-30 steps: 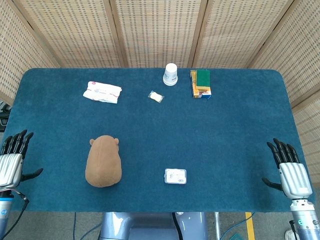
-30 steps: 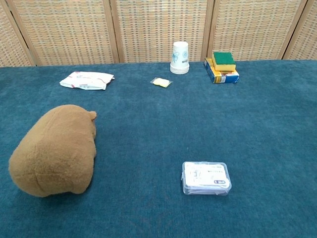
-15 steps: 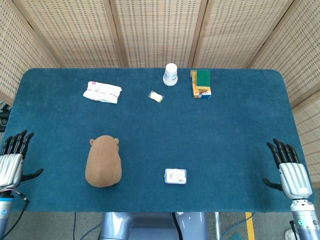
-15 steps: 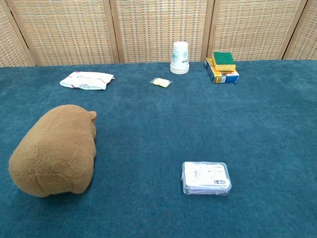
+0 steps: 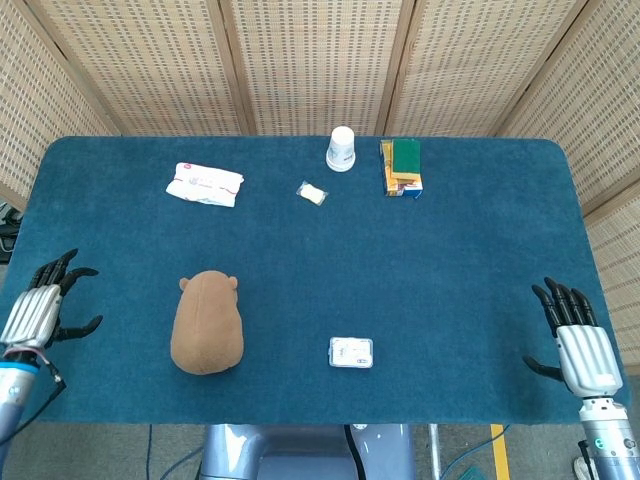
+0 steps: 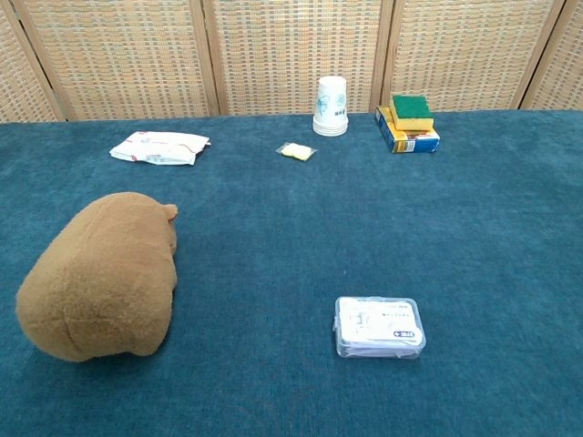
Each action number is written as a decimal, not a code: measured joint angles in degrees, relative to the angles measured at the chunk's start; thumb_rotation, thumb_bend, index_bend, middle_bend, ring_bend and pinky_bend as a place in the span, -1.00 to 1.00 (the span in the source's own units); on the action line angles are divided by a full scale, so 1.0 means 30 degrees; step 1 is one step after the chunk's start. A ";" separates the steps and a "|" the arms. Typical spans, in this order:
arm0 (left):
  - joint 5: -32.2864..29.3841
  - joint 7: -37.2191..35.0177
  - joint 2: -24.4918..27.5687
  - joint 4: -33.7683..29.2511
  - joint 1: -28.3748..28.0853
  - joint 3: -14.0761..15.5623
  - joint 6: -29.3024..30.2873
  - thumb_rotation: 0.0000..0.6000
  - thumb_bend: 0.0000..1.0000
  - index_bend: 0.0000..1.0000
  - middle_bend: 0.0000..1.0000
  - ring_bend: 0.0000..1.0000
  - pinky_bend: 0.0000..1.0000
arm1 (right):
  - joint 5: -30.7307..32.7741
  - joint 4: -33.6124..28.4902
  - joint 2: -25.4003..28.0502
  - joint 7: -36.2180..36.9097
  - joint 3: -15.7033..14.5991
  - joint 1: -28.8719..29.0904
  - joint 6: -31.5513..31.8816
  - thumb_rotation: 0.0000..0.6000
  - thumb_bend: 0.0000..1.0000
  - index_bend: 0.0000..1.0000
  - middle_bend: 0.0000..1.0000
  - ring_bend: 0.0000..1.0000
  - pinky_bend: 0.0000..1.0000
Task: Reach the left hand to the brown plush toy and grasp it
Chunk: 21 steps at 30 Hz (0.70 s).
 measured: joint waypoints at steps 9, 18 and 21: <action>-0.5188 -0.2157 0.1635 0.0813 -0.3867 -0.1585 -0.8357 1.00 -0.39 -0.26 -1.00 -1.00 -1.00 | 0.0247 0.0186 -0.0115 0.0006 0.0029 0.0083 -0.0293 1.00 -0.72 -1.00 -1.00 -1.00 -1.00; -1.0110 -0.1071 0.1035 0.3500 -0.8300 -0.1114 -1.2213 1.00 -0.36 -0.19 -1.00 -1.00 -1.00 | 0.0447 0.0375 -0.0178 0.0138 0.0077 0.0147 -0.0490 1.00 -0.72 -1.00 -1.00 -1.00 -1.00; -1.1416 -0.0423 0.0527 0.3881 -0.9320 -0.0535 -1.2473 1.00 -0.26 -0.16 -1.00 -1.00 -1.00 | 0.0460 0.0397 -0.0174 0.0204 0.0102 0.0146 -0.0465 1.00 -0.72 -1.00 -1.00 -1.00 -1.00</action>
